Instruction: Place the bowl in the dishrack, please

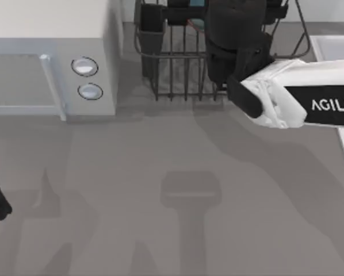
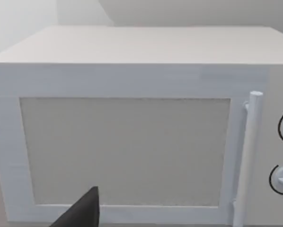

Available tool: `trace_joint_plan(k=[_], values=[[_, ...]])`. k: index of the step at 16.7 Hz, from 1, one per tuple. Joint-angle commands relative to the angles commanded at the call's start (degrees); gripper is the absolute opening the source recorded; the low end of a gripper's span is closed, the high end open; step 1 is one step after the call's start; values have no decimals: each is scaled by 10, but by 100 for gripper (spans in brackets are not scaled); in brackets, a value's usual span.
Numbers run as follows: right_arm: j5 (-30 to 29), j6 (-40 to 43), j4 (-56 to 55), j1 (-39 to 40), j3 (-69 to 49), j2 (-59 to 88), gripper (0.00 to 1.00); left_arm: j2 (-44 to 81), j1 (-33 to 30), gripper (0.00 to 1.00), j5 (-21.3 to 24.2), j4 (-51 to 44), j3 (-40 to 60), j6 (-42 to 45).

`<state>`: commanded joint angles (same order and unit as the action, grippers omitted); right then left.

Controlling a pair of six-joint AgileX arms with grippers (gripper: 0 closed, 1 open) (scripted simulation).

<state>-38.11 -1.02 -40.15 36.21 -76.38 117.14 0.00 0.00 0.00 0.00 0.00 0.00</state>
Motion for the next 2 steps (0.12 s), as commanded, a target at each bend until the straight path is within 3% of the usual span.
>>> trace_joint_plan(k=[2], values=[[0,0,0,0,0,0,100,0,0,100,0,0,0,0]])
